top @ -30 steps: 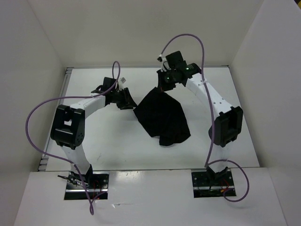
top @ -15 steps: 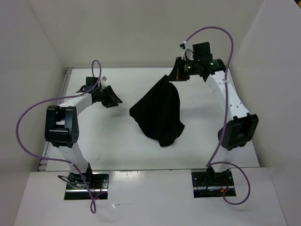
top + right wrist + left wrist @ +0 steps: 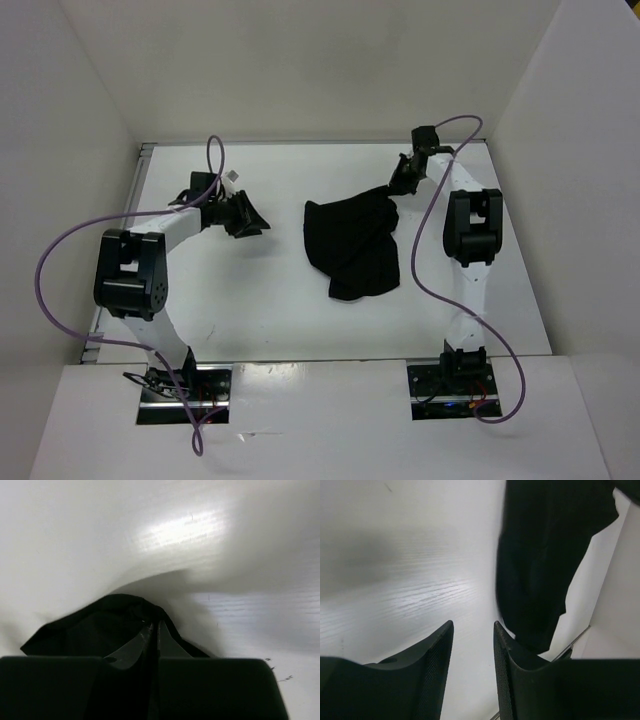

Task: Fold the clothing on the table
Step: Flatten the skirt out

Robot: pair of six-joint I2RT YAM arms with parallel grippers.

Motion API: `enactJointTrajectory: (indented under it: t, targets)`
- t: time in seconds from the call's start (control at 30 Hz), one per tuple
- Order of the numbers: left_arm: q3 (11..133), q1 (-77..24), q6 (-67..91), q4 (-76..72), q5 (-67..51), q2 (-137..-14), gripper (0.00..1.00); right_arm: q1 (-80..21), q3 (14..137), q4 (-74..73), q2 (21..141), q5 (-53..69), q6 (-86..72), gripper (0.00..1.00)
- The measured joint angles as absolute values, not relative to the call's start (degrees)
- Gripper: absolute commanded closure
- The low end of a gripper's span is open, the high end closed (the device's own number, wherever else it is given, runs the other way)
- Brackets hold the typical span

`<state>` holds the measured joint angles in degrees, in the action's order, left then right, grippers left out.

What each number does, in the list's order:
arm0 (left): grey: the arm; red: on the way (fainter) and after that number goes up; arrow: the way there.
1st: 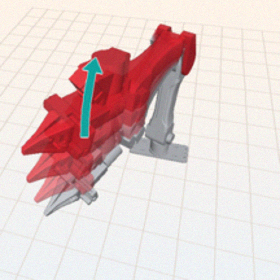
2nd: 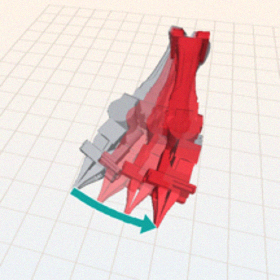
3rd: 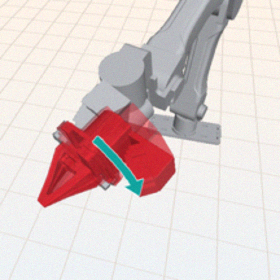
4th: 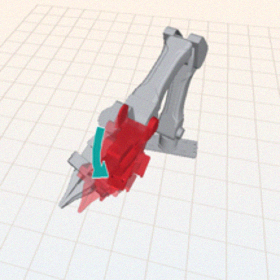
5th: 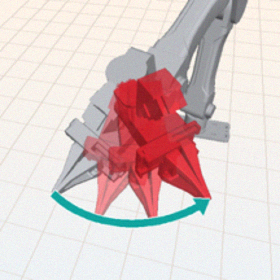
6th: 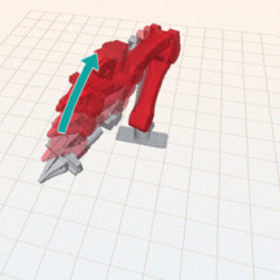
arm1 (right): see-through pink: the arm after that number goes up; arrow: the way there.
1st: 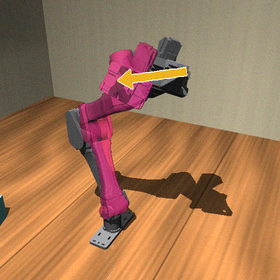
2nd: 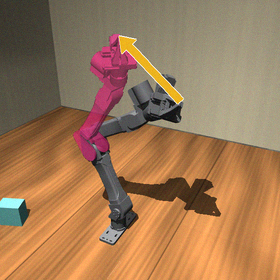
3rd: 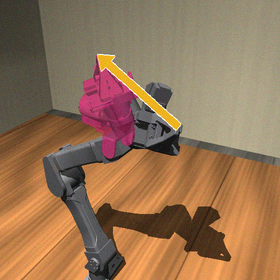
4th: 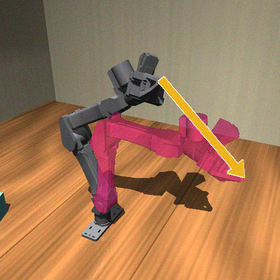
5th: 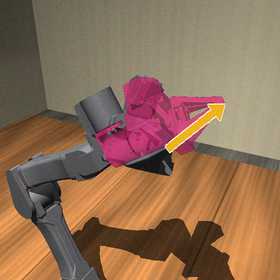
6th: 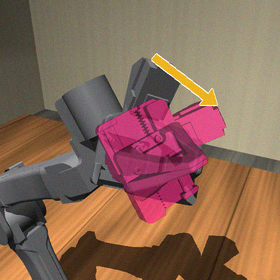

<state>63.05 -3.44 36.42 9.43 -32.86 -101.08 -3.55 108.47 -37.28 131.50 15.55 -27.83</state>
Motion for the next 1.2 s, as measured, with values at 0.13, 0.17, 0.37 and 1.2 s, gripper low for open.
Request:
enactJointTrajectory:
  t: [0.13, 0.17, 0.37, 1.2]
  targets:
    - [63.13, -5.54, 36.47, 7.79, -34.13, -101.3, 0.55, -4.8, 109.4, -34.61, 129.38, 8.6, -28.47, 0.96]
    - [63.64, -6.11, 36.49, 7.42, -34.44, -101.71, 0.55, -5.28, 109.86, -34.35, 129.05, 7.01, -28.49, 0.97]
    - [70.94, -11.14, 36.69, 3.27, -35.46, -110.91, 0.55, -9.45, 111.11, -33.63, 128.09, -2.48, -27.79, 1.0]
    - [83.53, -17.26, 42.44, -10.79, -30.17, -128.42, 0.73, -11.29, 107.22, -33.65, 125.36, -5.85, -26.2, 1.0]
